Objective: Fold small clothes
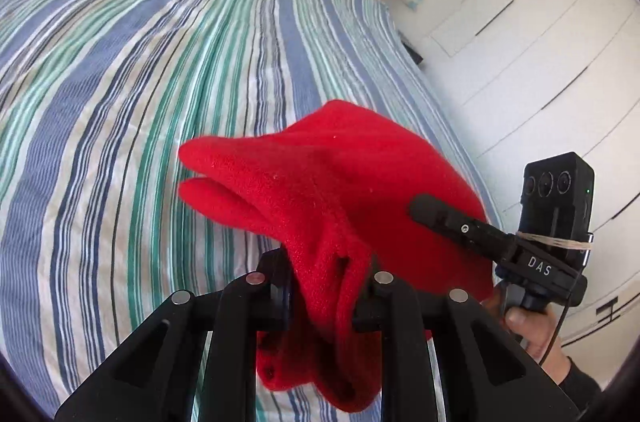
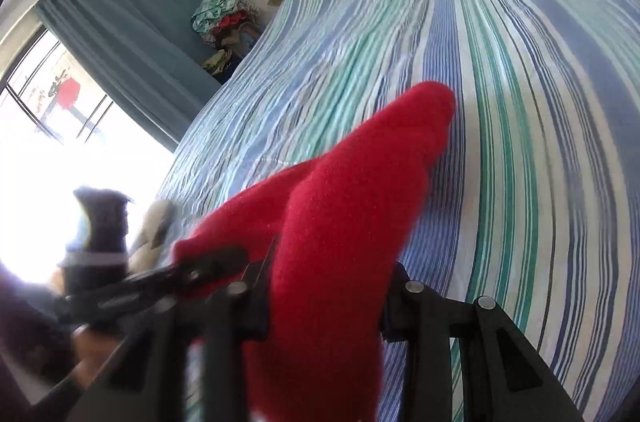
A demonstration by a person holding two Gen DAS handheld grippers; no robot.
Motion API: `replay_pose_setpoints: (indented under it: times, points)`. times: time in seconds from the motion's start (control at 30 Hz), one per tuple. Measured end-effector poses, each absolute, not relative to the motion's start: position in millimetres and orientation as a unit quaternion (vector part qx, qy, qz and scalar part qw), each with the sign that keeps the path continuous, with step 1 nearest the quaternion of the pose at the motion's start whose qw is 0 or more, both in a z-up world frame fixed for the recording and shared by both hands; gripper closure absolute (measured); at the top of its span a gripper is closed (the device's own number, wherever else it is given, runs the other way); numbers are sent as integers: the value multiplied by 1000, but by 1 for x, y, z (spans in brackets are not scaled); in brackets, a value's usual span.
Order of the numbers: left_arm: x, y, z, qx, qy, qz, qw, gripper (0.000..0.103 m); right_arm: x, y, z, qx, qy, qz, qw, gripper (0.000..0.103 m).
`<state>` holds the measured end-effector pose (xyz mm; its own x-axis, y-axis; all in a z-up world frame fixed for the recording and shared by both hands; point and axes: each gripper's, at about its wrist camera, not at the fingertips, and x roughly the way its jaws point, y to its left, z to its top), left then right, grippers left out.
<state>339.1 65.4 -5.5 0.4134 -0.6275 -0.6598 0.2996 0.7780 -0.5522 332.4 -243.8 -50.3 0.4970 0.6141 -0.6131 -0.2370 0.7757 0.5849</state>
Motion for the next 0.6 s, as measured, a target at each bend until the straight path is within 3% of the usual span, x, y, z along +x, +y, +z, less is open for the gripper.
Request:
replay_pose_setpoints:
  times: [0.13, 0.23, 0.27, 0.33, 0.4, 0.5, 0.53, 0.6]
  points:
    - [339, 65, 28, -172, 434, -300, 832, 84, 340, -252, 11, 203, 383, 265, 861, 65]
    - [339, 56, 8, -165, 454, -295, 824, 82, 336, -255, 25, 195, 374, 257, 870, 65]
    - [338, 51, -8, -160, 469, -289, 819, 81, 333, -257, 19, 196, 380, 252, 868, 64]
    - [331, 45, -51, -129, 512, -249, 812, 67, 331, -261, -6, 203, 406, 237, 859, 60]
    - [314, 47, -87, -89, 556, -199, 802, 69, 319, -269, -49, 205, 458, 208, 839, 45]
    - [265, 64, -89, -74, 537, -185, 820, 47, 287, -286, -100, 186, 515, 142, 825, 43]
    - [247, 70, -81, -60, 521, -168, 835, 29, 269, -295, -103, 188, 509, 134, 829, 41]
    - [208, 76, -65, -28, 487, -132, 863, 8, 227, -313, -99, 193, 488, 120, 843, 16]
